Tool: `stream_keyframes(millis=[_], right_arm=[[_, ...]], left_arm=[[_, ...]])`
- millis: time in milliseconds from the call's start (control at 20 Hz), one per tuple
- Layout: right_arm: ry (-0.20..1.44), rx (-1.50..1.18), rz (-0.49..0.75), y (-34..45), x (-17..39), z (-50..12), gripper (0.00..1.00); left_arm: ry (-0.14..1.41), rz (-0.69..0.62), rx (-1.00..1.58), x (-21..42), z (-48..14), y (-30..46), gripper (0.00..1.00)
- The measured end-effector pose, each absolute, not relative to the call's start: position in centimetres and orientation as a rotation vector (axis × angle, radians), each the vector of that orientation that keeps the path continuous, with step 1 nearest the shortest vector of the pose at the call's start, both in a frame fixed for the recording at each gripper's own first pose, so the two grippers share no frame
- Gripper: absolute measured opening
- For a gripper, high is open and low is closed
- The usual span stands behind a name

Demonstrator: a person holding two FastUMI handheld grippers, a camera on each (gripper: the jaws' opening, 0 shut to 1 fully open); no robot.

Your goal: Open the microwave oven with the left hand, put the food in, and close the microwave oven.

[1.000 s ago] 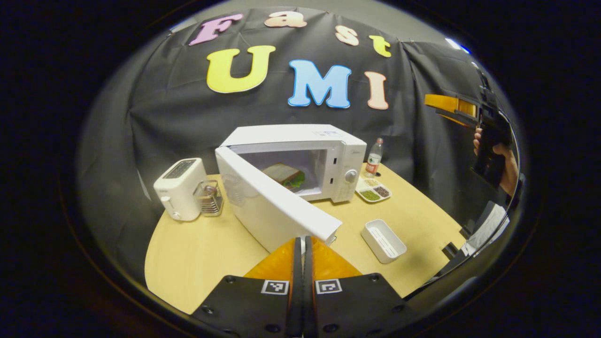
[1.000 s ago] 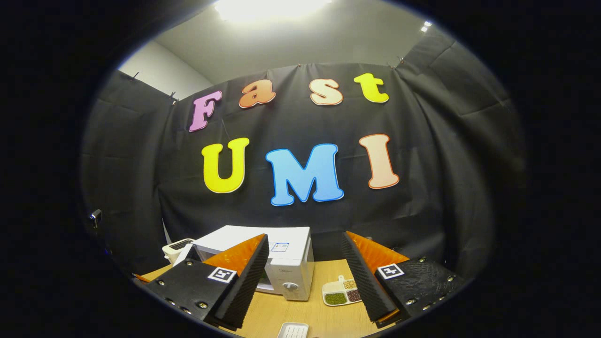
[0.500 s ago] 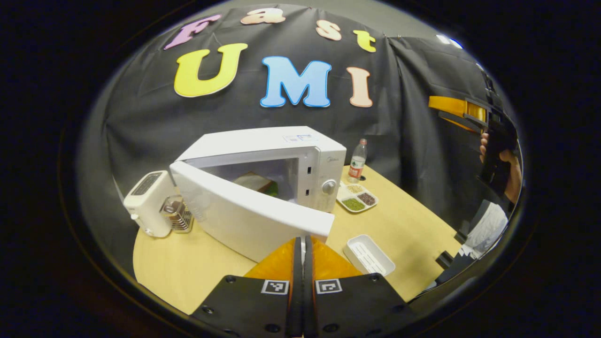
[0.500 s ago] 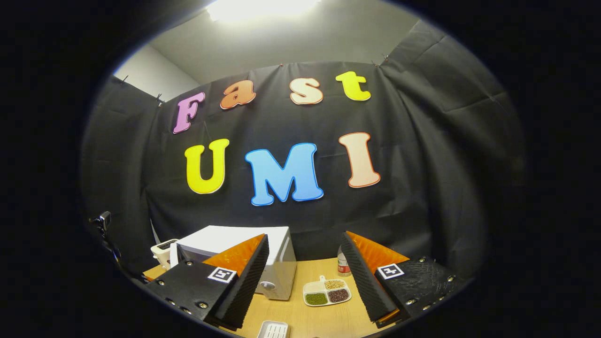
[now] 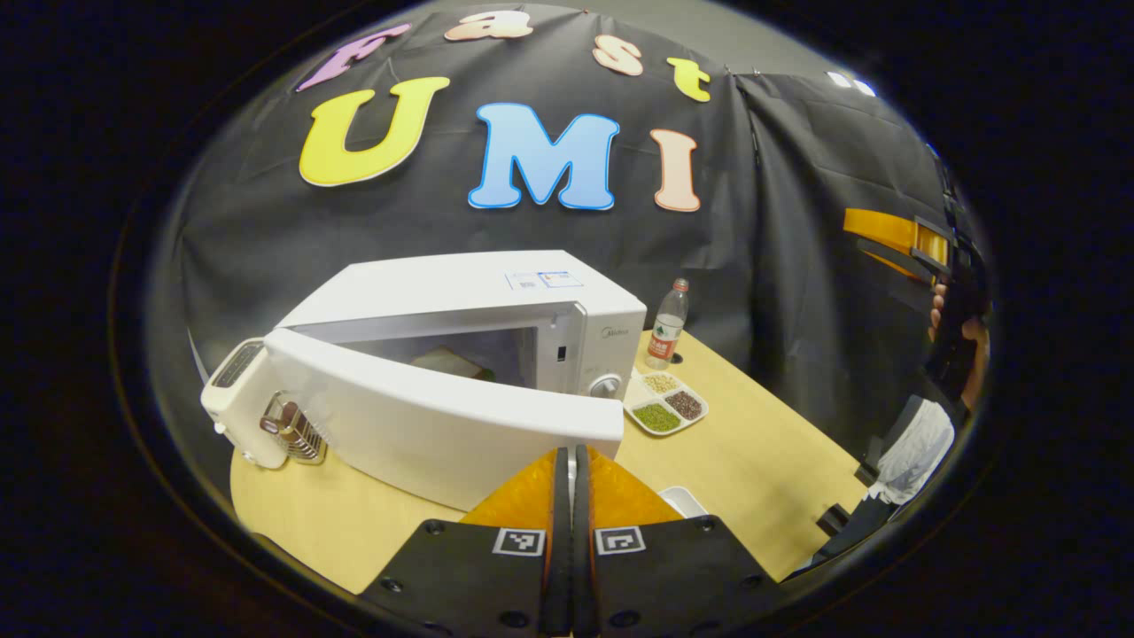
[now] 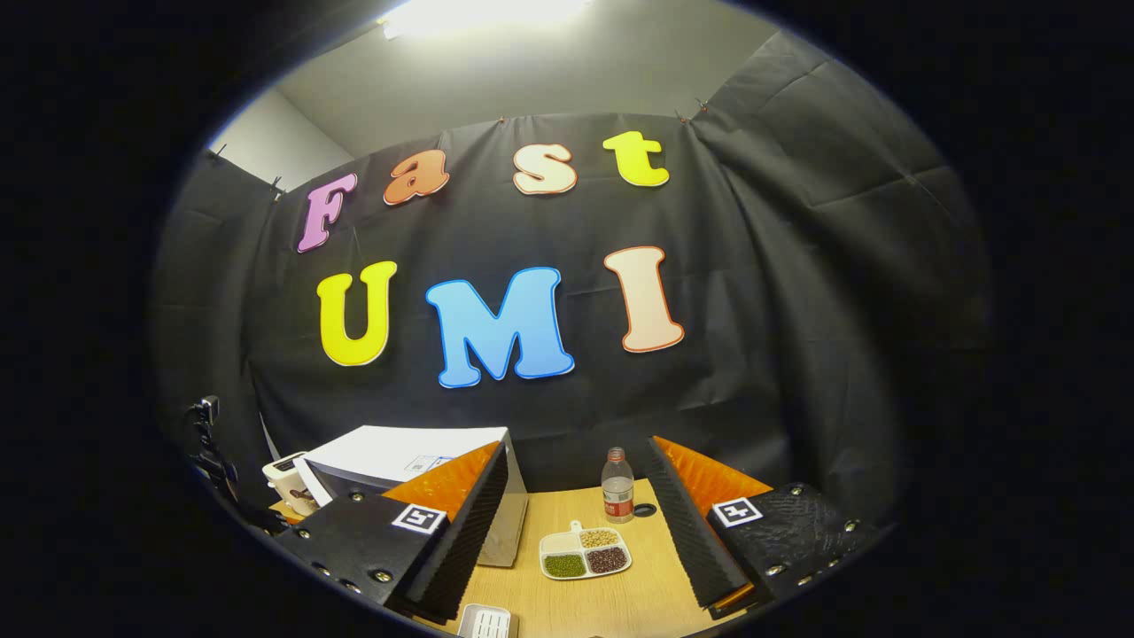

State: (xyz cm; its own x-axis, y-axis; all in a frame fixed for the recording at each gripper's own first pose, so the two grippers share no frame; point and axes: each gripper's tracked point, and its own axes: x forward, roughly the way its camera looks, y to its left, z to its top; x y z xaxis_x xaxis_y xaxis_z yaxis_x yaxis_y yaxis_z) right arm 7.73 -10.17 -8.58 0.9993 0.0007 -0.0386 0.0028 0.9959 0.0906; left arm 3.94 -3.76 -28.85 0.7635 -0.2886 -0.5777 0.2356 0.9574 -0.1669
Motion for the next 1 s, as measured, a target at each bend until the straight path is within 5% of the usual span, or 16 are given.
stream_keyframes(millis=[1000], right_arm=[[0.087,0.081,-0.072,-15.1,9.5,-10.8,0.93]], left_arm=[[0.598,-0.241,-0.127,15.3,-30.5,-6.6,0.06]])
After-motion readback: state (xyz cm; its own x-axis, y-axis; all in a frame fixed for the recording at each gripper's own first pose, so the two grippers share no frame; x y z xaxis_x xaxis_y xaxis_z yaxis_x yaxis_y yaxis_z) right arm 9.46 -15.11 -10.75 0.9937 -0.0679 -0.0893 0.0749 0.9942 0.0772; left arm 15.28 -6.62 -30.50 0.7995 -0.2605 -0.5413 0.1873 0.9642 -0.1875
